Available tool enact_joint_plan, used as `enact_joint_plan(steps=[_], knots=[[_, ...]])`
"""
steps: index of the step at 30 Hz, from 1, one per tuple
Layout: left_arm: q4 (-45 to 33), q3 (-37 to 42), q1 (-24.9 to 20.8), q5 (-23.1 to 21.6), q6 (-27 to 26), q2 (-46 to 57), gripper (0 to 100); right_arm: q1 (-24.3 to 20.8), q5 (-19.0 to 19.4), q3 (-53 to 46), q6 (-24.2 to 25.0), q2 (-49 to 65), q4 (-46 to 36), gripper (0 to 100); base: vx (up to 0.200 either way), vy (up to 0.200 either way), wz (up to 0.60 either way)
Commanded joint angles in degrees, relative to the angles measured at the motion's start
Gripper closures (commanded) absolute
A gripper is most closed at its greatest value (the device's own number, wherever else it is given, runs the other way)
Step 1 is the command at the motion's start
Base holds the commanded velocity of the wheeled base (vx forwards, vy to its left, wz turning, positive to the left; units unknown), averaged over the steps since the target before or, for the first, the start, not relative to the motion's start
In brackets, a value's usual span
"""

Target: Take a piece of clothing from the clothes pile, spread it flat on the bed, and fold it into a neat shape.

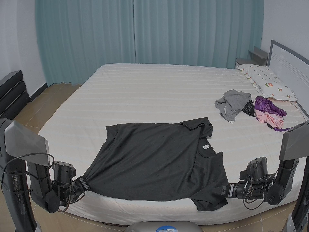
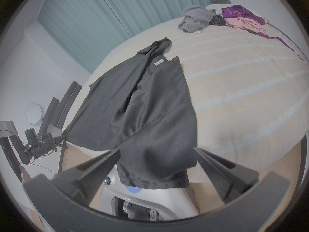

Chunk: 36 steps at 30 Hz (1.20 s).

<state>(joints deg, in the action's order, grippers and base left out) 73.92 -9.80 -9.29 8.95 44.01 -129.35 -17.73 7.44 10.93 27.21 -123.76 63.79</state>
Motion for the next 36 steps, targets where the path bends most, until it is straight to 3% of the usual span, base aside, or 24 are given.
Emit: enact_joint_plan(steps=[1,11,12,27,36], knots=[[0.08,0.05,-0.38,0.02,0.11,-0.99,100,1.29,-0.05,1.19,0.12,-6.67,4.85,0,0.000,0.000,0.00],[0.08,0.40,-0.38,0.10,-0.24,-0.55,100,3.40,-0.05,4.45,1.53,-10.54,6.26,0,0.000,0.000,0.00],[0.08,0.40,-0.38,0.10,-0.24,-0.64,100,3.40,-0.05,4.53,1.62,-10.80,6.34,100,0.000,0.000,0.00],[-0.10,1.36,-0.03,0.10,-2.08,-0.99,100,8.94,-0.05,-0.65,0.92,-7.29,6.26,100,0.000,0.000,0.00],[-0.10,2.51,-0.03,0.10,-3.23,-0.90,100,8.85,-0.05,-1.79,-0.49,-7.20,6.43,100,0.000,0.000,0.00]])
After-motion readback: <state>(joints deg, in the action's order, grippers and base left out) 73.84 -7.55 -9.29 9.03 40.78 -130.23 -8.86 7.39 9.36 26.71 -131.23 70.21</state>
